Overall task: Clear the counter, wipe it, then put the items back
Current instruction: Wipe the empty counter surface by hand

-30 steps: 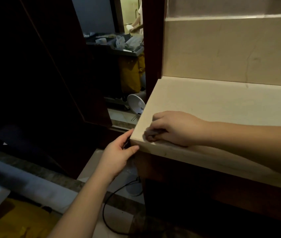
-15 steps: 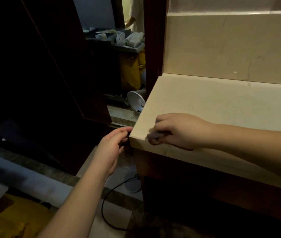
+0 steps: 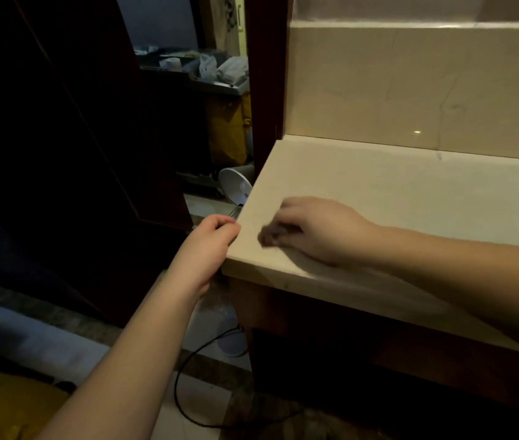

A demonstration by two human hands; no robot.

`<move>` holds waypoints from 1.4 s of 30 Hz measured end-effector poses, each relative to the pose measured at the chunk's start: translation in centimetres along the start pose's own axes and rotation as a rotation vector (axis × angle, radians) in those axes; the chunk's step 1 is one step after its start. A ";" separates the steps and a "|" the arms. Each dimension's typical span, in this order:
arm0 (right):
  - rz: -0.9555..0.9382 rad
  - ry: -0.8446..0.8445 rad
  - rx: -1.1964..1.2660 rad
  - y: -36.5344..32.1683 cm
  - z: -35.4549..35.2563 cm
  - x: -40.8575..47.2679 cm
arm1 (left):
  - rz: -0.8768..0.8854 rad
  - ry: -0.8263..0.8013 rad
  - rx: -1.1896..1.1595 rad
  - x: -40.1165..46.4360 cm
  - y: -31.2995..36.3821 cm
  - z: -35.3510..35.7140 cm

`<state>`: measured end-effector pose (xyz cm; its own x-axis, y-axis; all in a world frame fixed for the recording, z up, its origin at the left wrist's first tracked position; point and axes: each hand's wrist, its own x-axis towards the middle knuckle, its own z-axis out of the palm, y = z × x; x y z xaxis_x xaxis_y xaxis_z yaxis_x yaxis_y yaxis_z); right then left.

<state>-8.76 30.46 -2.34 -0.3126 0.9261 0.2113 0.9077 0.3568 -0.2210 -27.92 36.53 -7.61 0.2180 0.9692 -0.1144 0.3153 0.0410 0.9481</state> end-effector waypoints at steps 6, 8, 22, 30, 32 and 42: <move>-0.068 0.019 -0.003 -0.3 0.2 -0.2 | 0.029 0.032 0.221 1.0 1.1 1.5; -0.172 0.006 0.025 -1.2 0.3 -2.7 | 0.043 0.060 0.230 1.0 0.8 2.0; -0.199 -0.011 0.008 1.0 0.1 -2.4 | 0.086 0.111 0.281 1.3 0.0 2.0; 0.160 0.037 -0.175 7.1 -0.7 5.5 | 0.068 0.109 0.313 1.2 -0.2 1.9; 0.015 0.053 -0.118 6.0 -0.1 3.3 | 0.072 0.111 0.299 1.2 -0.3 2.0; 0.230 0.000 -0.188 10.6 -1.4 7.5 | 0.081 0.108 0.286 1.2 -0.3 1.9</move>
<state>-1.12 40.99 -1.78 -0.0932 0.9800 0.1758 0.9906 0.1090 -0.0829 -25.97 37.25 -8.63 0.1579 0.9874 0.0046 0.5516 -0.0921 0.8290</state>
